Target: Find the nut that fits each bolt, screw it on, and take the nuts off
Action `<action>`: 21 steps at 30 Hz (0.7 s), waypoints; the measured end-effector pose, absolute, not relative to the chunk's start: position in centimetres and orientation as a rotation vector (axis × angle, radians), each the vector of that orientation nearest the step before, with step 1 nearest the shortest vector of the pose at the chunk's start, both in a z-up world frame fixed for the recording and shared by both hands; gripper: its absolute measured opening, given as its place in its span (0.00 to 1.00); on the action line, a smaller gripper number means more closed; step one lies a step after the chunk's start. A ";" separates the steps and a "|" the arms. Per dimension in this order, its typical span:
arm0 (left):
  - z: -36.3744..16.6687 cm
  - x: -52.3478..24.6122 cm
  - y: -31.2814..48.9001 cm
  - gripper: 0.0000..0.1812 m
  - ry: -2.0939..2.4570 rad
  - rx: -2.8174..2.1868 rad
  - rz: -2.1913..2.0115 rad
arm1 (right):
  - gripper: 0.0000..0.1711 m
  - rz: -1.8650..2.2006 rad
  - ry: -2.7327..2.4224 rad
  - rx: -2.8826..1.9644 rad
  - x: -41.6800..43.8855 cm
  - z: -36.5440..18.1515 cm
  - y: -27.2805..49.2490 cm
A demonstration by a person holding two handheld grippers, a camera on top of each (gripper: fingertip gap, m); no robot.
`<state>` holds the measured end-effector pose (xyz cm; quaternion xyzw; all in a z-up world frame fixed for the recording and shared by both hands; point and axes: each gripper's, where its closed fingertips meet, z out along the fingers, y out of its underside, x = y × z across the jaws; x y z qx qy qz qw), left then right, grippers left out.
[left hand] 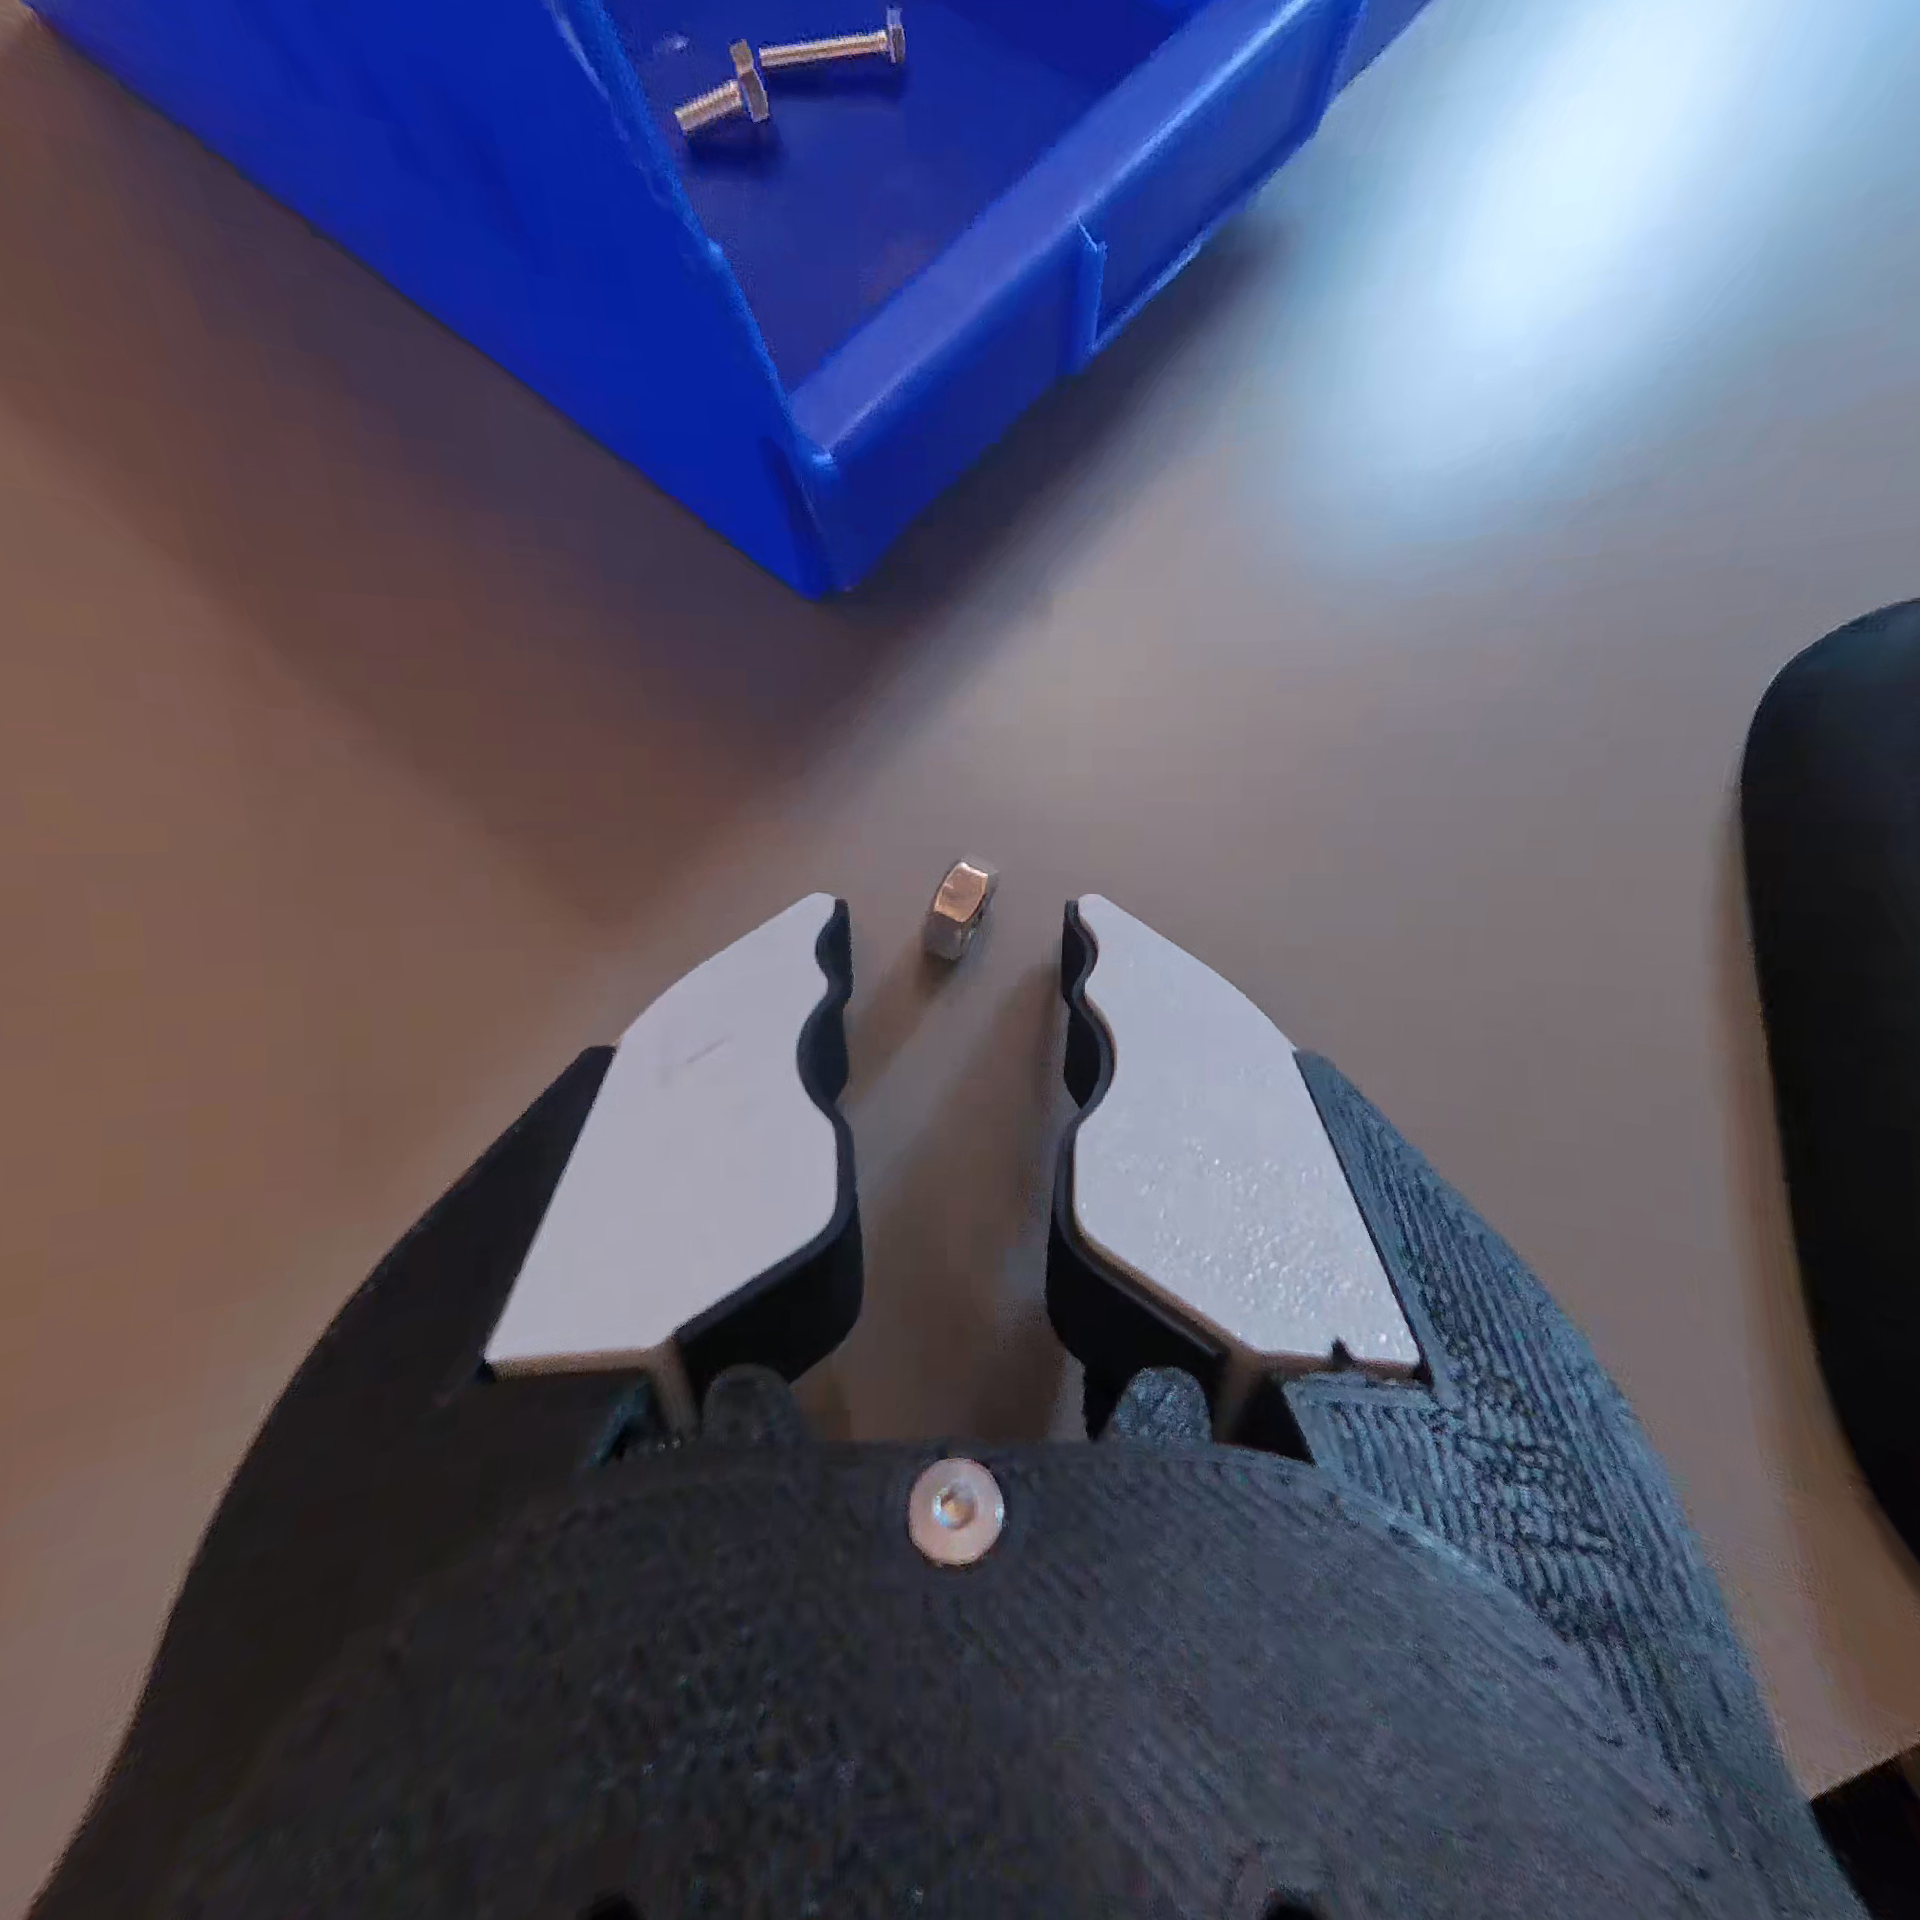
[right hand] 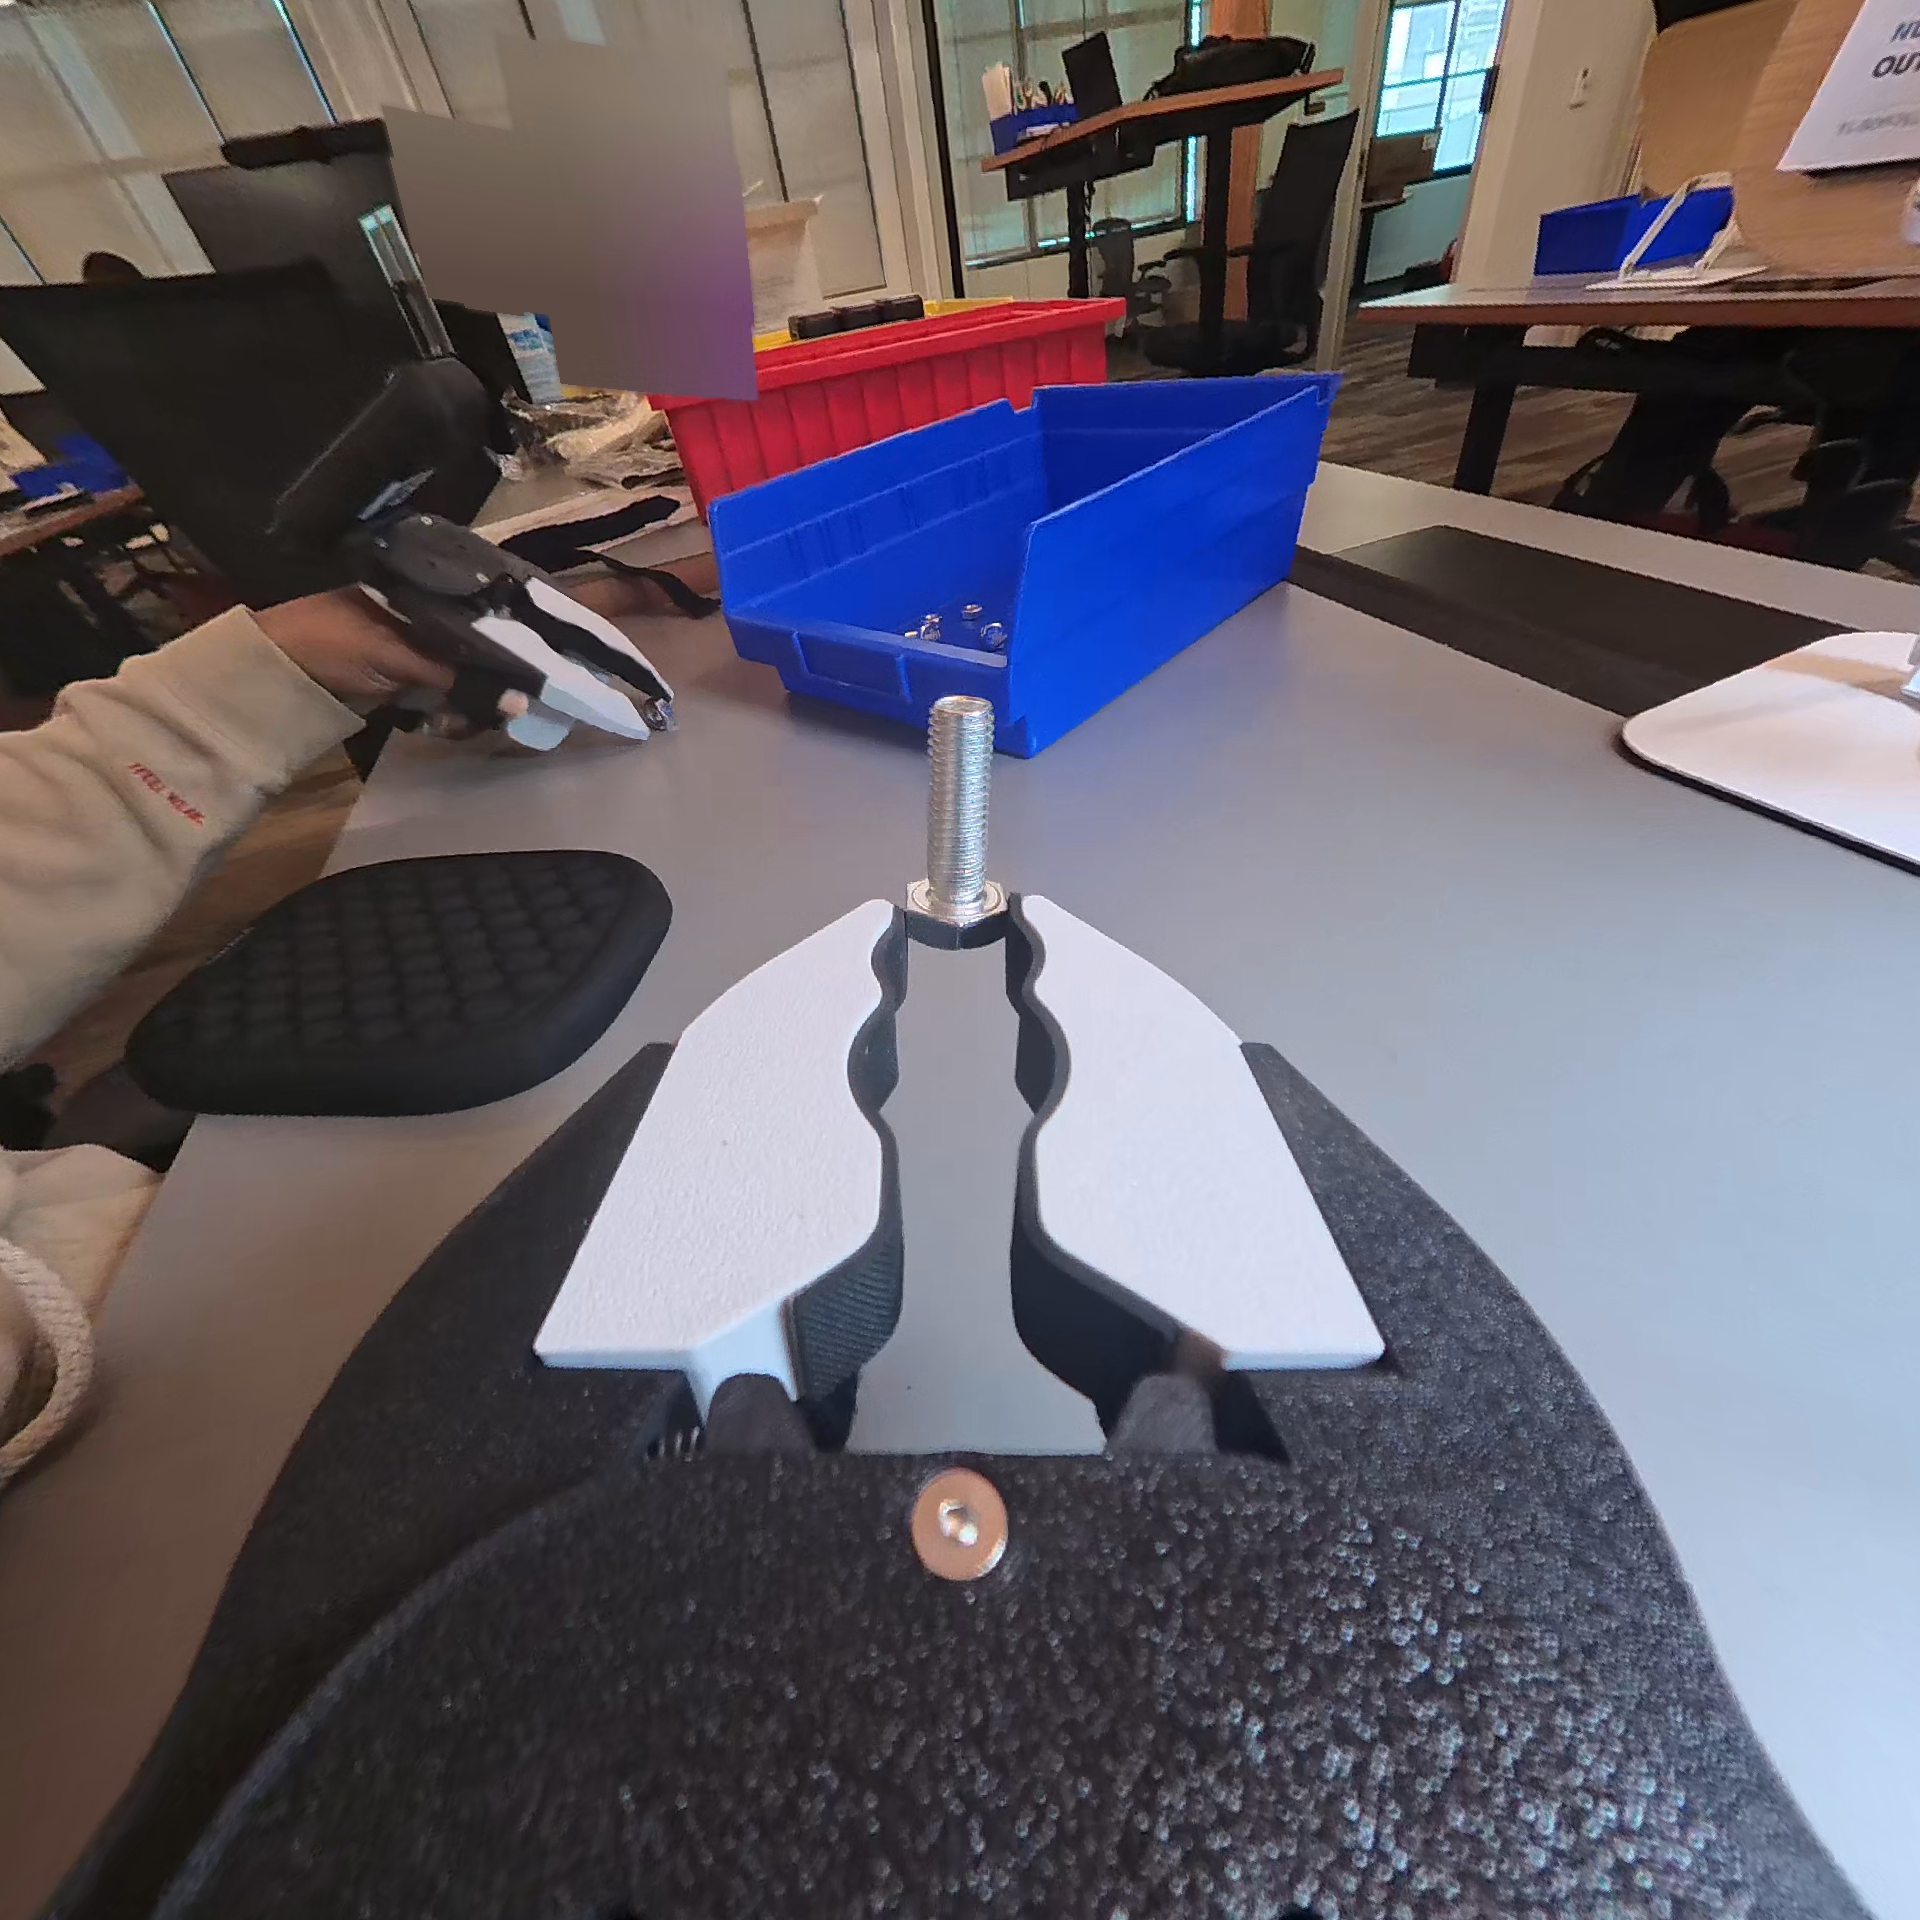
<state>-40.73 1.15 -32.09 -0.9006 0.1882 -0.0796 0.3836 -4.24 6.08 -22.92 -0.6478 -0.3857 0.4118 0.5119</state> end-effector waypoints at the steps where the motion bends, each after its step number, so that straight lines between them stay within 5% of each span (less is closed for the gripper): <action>1: -32.3 -40.8 1.1 0.19 0.515 -2.301 -0.159 | 0.10 0.985 -0.929 -1.557 -4.2 -22.9 6.1; 6: -31.9 -39.5 1.4 0.05 0.637 -2.234 -0.103 | 0.10 0.992 -0.927 -1.567 -4.2 -23.1 6.2; 21: -31.2 -17.7 5.2 0.05 1.352 -1.823 -0.047 | 0.10 0.954 -0.940 -1.574 -4.0 -23.5 6.5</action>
